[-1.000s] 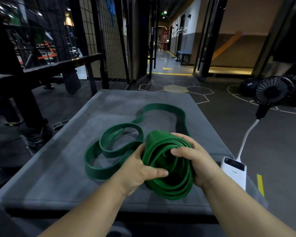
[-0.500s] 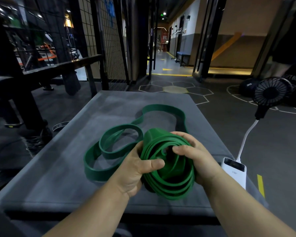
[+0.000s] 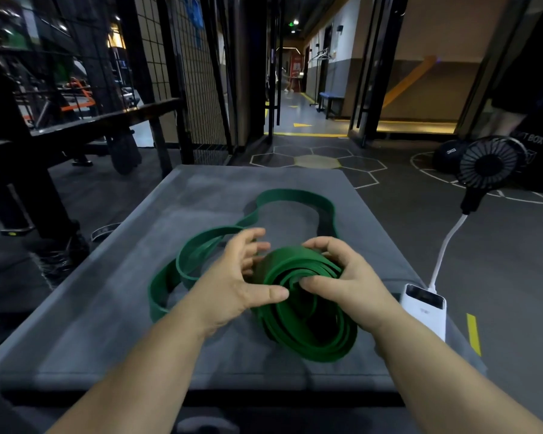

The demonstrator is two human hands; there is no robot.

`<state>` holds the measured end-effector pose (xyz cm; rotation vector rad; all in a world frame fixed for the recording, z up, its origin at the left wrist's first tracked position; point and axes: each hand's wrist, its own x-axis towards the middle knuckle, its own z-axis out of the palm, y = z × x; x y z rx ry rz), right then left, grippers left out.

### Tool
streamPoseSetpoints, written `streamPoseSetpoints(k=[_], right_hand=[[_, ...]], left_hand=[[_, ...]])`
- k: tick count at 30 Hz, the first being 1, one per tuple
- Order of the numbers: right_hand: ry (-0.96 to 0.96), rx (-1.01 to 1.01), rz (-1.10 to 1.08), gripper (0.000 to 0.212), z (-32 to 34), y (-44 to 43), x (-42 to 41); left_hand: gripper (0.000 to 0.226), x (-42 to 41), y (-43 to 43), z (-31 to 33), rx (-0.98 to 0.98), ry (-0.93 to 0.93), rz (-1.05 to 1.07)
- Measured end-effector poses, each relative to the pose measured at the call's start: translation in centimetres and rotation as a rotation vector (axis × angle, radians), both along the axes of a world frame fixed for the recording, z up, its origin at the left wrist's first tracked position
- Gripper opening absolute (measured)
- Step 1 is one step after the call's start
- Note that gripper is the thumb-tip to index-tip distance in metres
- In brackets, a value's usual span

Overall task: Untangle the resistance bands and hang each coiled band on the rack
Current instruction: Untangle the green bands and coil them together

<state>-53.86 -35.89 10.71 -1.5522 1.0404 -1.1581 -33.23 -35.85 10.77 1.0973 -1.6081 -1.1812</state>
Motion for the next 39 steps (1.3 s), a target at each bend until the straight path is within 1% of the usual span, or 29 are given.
streamPoseSetpoints(k=[2, 5, 7, 10, 11, 13, 15, 16, 18, 19, 22, 24, 26, 27, 28, 30, 31, 32, 33, 35, 37, 38, 39], right_hand=[[0.034, -0.018, 0.017, 0.050, 0.1, 0.0, 0.2], [0.104, -0.034, 0.037, 0.059, 0.0, -0.1, 0.5], [0.123, -0.008, 0.058, 0.066, -0.3, -0.2, 0.8], [0.049, 0.084, 0.112, 0.073, -0.6, 0.0, 1.2], [0.014, 0.114, 0.139, 0.077, -0.7, 0.1, 1.2], [-0.039, 0.152, 0.189, 0.087, -0.9, 0.0, 1.0], [-0.125, 0.209, 0.215, 0.096, -1.3, -0.1, 0.5], [-0.172, 0.248, 0.241, 0.101, -1.5, -0.1, 0.2], [-0.201, 0.298, 0.325, 0.112, -2.0, 0.1, 0.1], [-0.195, 0.304, 0.341, 0.114, -2.2, 0.3, 0.3], [-0.177, 0.304, 0.237, 0.104, -2.1, 0.5, 1.4], [-0.129, 0.324, 0.151, 0.083, -1.9, 0.5, 2.1], [-0.131, 0.347, 0.129, 0.059, -1.7, 0.8, 2.2], [-0.127, 0.353, 0.122, 0.058, -1.7, 0.7, 2.0], [-0.122, 0.346, 0.106, 0.067, -1.8, 0.5, 1.8], [-0.155, 0.324, 0.101, 0.097, -2.1, 0.2, 1.3], [-0.201, 0.348, 0.117, 0.106, -2.0, 0.2, 1.2], [-0.248, 0.396, 0.136, 0.109, -1.9, 0.3, 1.3], [-0.288, 0.450, 0.153, 0.106, -1.6, 0.4, 1.6], [-0.362, 0.502, 0.166, 0.099, -1.3, 0.6, 2.3], [-0.423, 0.465, 0.120, 0.109, -1.3, 0.4, 2.6], [-0.419, 0.413, 0.086, 0.113, -1.2, 0.2, 2.5], [-0.393, 0.351, 0.060, 0.112, -1.1, 0.2, 2.3]], left_hand=[[0.099, 0.5, 0.1, 0.8, -0.049, -0.098, -0.038], [0.098, -0.1, 0.2, 0.6, -0.024, -0.213, -0.043], [0.085, -0.7, 0.4, 0.2, 0.018, -0.208, -0.005], [0.046, -0.7, 0.5, 0.1, 0.109, -0.016, 0.046], [0.037, -0.7, 0.6, 0.1, 0.139, 0.054, 0.078], [0.032, -0.6, 0.5, 0.3, 0.200, 0.195, 0.163], [0.042, -0.6, 0.4, 0.4, 0.233, 0.329, 0.247], [0.042, -0.6, 0.3, 0.4, 0.246, 0.388, 0.287], [0.029, -0.4, 0.2, 0.5, 0.270, 0.478, 0.362], [0.027, -0.3, 0.1, 0.5, 0.287, 0.517, 0.386], [0.033, -0.5, 0.0, 0.4, 0.315, 0.591, 0.425], [0.035, -0.8, 0.2, 0.5, 0.339, 0.632, 0.443], [0.034, -0.9, 0.3, 0.5, 0.373, 0.702, 0.455], [0.032, -0.9, 0.3, 0.5, 0.395, 0.733, 0.453], [0.029, -0.8, 0.3, 0.6, 0.416, 0.765, 0.443], [0.025, -0.4, 0.2, 0.6, 0.445, 0.832, 0.414], [0.024, -0.3, 0.1, 0.7, 0.447, 0.860, 0.405], [0.024, -0.2, 0.1, 0.8, 0.437, 0.876, 0.398], [0.024, -0.2, 0.1, 0.9, 0.424, 0.869, 0.396], [0.025, -0.3, 0.0, 0.6, 0.402, 0.791, 0.405], [0.026, -0.4, -0.1, 0.3, 0.351, 0.634, 0.420], [0.024, -0.5, 0.0, 0.1, 0.314, 0.539, 0.420], [0.025, -0.5, 0.1, 0.0, 0.286, 0.459, 0.414]])
